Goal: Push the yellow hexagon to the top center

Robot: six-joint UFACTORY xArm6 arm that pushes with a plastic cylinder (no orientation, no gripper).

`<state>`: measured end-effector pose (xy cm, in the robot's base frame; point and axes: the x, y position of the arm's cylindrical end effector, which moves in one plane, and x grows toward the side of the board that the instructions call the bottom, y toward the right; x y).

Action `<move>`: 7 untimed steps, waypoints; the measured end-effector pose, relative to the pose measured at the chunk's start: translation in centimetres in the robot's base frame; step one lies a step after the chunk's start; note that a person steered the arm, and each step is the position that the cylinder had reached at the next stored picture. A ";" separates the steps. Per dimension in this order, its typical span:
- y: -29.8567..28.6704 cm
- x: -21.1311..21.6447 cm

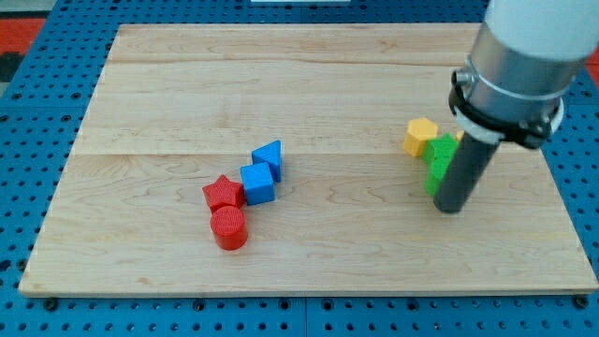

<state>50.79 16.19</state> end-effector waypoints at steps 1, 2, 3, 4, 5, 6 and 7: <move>-0.1 -4.5; 0.2 -4.9; 8.8 -2.6; 10.8 -6.4; 3.5 -9.7; -4.6 -13.5; -12.7 -16.9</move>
<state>33.89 3.51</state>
